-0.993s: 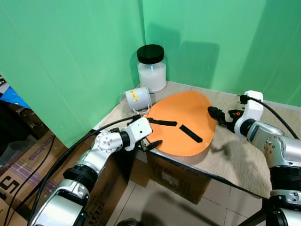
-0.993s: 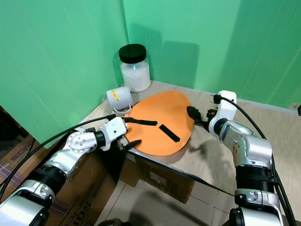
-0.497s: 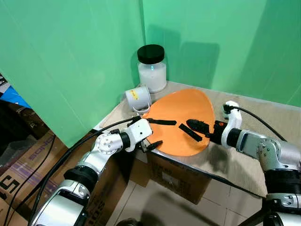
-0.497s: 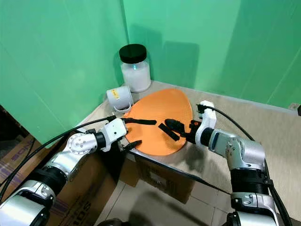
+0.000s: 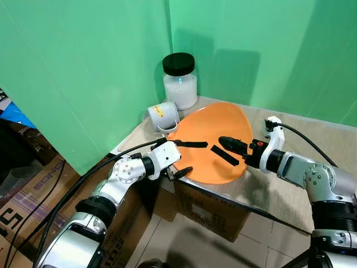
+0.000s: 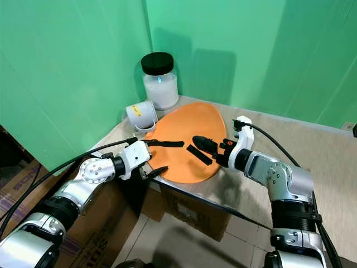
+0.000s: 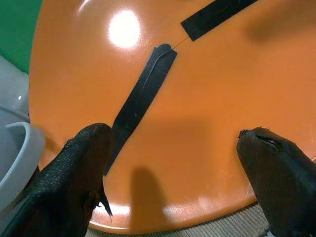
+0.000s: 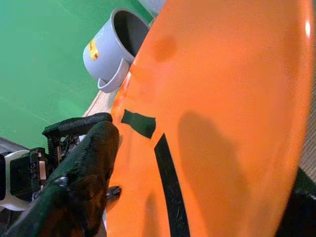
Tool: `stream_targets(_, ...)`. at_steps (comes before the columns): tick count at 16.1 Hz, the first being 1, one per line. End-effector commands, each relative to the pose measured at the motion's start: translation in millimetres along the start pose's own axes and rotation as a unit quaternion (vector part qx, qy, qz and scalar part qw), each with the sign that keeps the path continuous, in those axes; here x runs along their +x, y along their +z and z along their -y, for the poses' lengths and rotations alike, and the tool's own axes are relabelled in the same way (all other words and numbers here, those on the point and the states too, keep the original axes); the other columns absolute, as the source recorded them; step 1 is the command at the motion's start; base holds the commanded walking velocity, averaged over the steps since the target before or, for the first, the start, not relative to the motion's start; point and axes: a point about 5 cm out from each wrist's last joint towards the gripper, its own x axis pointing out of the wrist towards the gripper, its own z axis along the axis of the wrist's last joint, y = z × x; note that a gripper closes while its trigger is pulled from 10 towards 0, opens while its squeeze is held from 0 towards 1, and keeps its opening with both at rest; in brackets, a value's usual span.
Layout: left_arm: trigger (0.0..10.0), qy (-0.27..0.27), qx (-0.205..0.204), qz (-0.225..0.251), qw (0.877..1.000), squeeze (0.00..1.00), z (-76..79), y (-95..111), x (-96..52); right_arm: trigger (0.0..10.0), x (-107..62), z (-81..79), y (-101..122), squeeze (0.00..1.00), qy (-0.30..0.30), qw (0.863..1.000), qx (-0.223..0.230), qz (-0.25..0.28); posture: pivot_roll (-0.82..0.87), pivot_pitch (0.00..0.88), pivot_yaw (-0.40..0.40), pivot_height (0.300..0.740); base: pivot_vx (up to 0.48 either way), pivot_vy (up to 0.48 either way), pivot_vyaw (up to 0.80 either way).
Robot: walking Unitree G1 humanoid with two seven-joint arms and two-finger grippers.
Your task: Setting the table
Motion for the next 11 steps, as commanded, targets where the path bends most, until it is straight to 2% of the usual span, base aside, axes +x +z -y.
stream_targets(1, 10.0, -0.019, 0.003, -0.044, 0.999, 1.0, 7.7, -13.5, -1.3, 0.0, 3.6, -7.7, -0.5, 0.0, 0.015, 1.0, -0.013, -0.002, -0.07, 0.0, 0.106, 0.74, 0.0, 0.0, 0.0)
stream_targets(11, 10.0, 0.019, 0.019, -0.031, 0.999, 1.0, -2.2, -6.9, 1.4, 0.0, 3.3, 0.2, 7.2, 0.0, -0.008, 1.0, -0.012, 0.015, -0.07, 0.0, 0.107, 0.74, 0.0, 0.0, 0.0)
